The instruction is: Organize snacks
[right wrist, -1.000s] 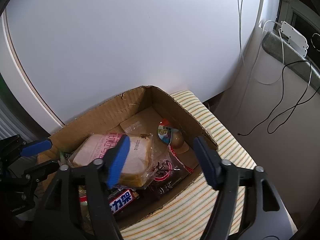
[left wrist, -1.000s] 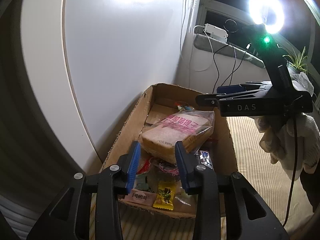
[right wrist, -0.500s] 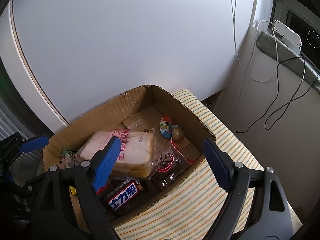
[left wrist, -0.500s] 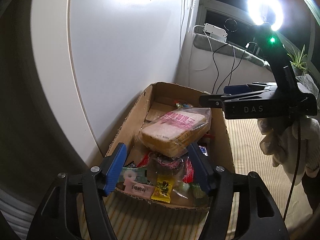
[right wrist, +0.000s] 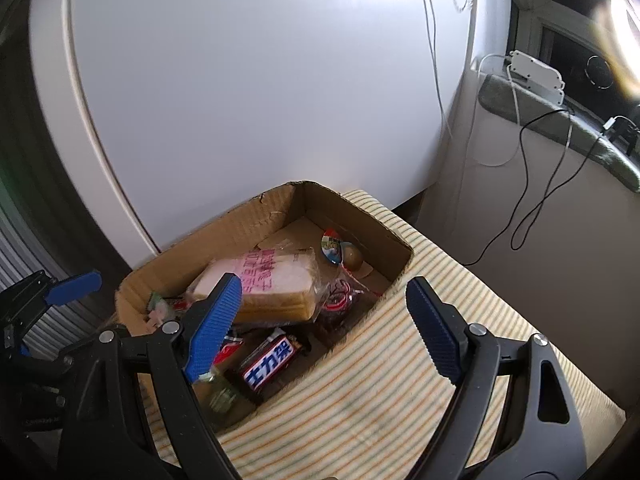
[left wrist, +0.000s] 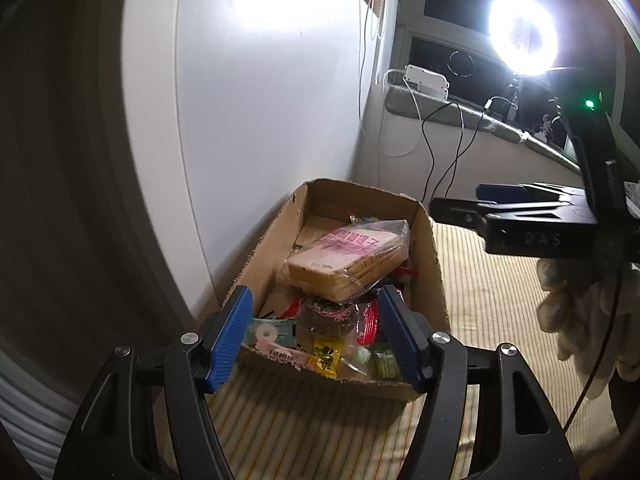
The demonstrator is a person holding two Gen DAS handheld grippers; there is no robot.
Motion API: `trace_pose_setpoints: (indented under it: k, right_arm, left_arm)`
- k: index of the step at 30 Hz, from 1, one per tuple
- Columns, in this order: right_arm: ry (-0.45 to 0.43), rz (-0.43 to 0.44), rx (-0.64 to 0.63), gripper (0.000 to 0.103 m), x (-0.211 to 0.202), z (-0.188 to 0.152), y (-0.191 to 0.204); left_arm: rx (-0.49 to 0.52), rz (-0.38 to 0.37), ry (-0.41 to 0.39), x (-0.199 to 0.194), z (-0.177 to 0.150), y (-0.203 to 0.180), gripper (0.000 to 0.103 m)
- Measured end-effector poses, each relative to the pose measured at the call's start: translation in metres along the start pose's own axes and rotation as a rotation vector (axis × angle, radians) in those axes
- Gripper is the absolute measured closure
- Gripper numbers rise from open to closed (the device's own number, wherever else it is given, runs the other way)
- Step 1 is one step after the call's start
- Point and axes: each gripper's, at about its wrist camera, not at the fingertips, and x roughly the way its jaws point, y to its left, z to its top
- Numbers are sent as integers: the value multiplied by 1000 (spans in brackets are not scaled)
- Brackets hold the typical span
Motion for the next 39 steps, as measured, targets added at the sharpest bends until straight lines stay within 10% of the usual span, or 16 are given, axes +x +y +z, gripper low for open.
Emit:
trace_pose_setpoints:
  k: [7, 39]
  right_arm:
    - [-46, -45, 25, 0, -39, -18, 4]
    - [-94, -115, 81, 0, -91, -81, 30]
  left_arm:
    - [16, 35, -32, -25, -6, -7, 29]
    - [11, 79, -31, -53, -25, -14, 24]
